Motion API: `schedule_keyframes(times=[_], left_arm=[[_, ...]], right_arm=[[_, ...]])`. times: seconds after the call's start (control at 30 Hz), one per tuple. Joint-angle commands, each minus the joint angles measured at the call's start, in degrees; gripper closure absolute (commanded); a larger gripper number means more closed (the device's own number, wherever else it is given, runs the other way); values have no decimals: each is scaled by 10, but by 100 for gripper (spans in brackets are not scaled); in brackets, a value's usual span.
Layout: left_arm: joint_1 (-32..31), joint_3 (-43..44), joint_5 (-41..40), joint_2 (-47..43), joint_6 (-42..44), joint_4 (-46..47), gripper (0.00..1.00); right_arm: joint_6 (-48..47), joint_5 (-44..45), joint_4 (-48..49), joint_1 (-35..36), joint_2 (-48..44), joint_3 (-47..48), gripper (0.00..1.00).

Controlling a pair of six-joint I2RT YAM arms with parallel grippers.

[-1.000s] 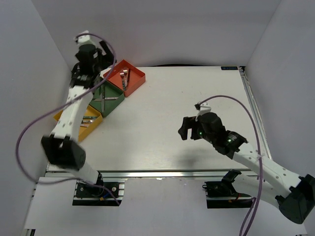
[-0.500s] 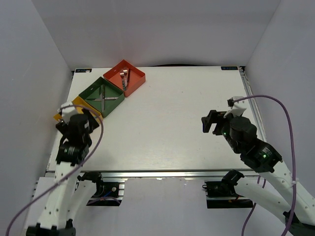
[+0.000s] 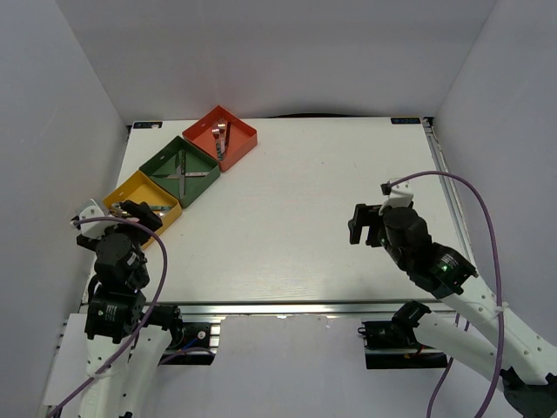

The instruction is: Sort the eating utensils into containers

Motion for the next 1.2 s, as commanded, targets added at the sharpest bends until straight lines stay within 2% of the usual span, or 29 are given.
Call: schedule_keyframes(times=[0.0,0.27,1.17], left_arm=[[-1,-4,12,12,2,5,2],[-1,-9,32,18,5,11,2],[-1,-10,34,14,9,12,2]], right_arm=[[6,6,4,-1,-11,17,11],[12,15,-2,-1,-40,13,11],[23,-1,-9,-1,-46,5,11]])
